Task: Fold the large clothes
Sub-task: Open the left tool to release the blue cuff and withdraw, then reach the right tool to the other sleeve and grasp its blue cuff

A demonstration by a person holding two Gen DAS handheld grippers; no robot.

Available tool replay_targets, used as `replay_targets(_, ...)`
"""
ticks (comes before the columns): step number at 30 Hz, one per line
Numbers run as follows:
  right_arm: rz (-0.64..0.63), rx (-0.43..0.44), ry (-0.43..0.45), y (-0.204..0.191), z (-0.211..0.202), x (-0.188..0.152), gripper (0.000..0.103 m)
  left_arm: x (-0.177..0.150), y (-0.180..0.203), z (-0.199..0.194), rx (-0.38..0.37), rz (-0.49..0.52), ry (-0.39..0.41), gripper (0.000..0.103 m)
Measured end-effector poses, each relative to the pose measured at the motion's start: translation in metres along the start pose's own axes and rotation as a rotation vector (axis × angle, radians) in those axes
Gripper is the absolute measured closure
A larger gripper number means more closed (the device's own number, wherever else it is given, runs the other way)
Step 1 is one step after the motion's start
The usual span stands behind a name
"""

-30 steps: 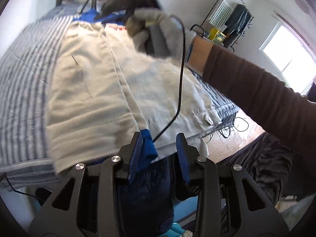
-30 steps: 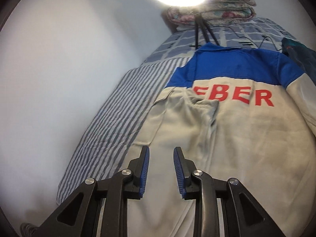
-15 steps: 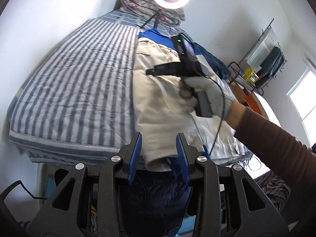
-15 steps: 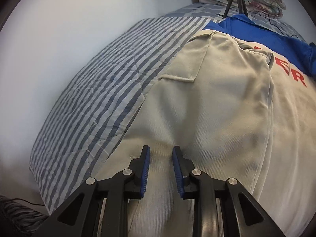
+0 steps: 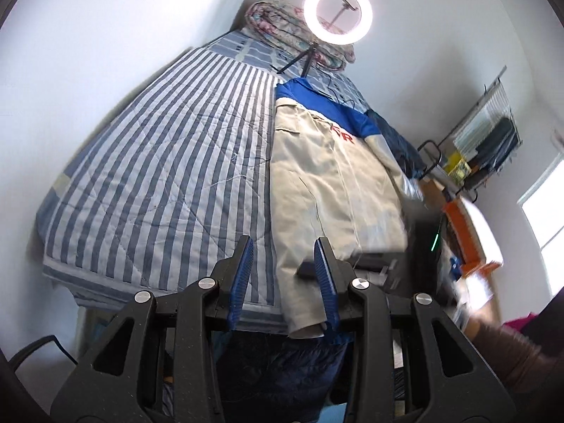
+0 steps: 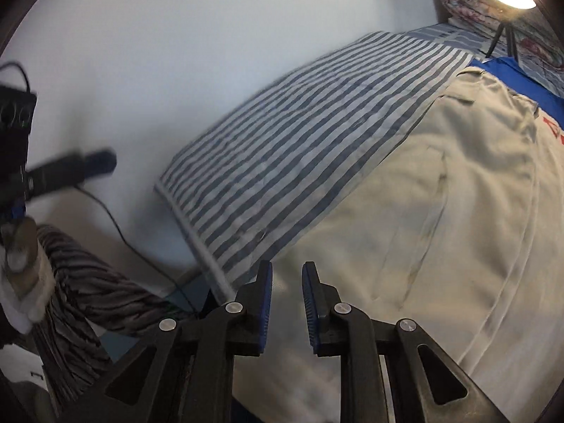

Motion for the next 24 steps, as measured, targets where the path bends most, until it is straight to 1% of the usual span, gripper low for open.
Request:
replay_targets(2,-0.012,-0.032,-0.022,-0.006,0.016,-0.012,0.088,-0.001,-0.002,0.002,-0.002,-0.016,-0.008,0.068)
replay_targets(3,-0.008,-0.040,-0.017,-0.005,0.020,-0.016,0.088,0.000,-0.002,0.004,0.000,-0.015,-0.011,0.068)
replay_targets(7,0.033,-0.035,-0.012,-0.005,0.020,-0.016,0.088,-0.003,0.006,0.007,0.013,0.008,-0.017,0.068)
replay_targets(8,0.032,-0.038,-0.004,-0.007,0.014,-0.016,0.088,-0.003,0.009,0.007,0.016,0.019,-0.020,0.068)
replay_targets(10,0.039,-0.013,0.040,-0.012,-0.007,-0.014,0.088,-0.004,0.016,0.007,0.017,0.047,-0.027,0.068)
replay_targets(12,0.066,-0.040,0.084,-0.009,-0.029,-0.018,0.087,-0.001,0.023,0.008,0.030,0.079,-0.029,0.068)
replay_targets(15,0.122,-0.074,0.099,0.003,-0.053,-0.033,0.085,0.004,0.032,0.010,0.050,0.119,-0.024,0.068)
replay_targets(16,0.146,-0.073,0.090,0.007,-0.054,-0.038,0.083,0.006,0.036,0.012,0.049,0.126,-0.024,0.068)
replay_targets(18,0.177,-0.056,0.064,0.012,-0.056,-0.050,0.083,0.009,0.045,0.018,0.037,0.143,-0.029,0.067)
replay_targets(19,0.174,-0.062,0.052,0.013,-0.055,-0.057,0.083,0.011,0.051,0.022,0.031,0.154,-0.034,0.067)
replay_targets(21,0.156,-0.079,0.025,0.015,-0.050,-0.068,0.083,0.012,0.063,0.031,0.023,0.177,-0.050,0.062)
replay_targets(23,0.153,-0.091,-0.013,0.016,-0.037,-0.078,0.083,0.013,0.075,0.041,0.015,0.199,-0.071,0.062)
replay_targets(24,0.149,-0.100,-0.017,0.016,-0.032,-0.082,0.083,0.013,0.082,0.047,0.012,0.214,-0.082,0.062)
Point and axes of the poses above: each gripper's, at about its wrist camera, not at the fingertips, and z roughly the way its jaws point, y to its right, x to its top, the point moved 6 cm from there along z, roughly the way its jaws point, and after that the axes turned 2 degrees about -y, right-handed, at the moved point
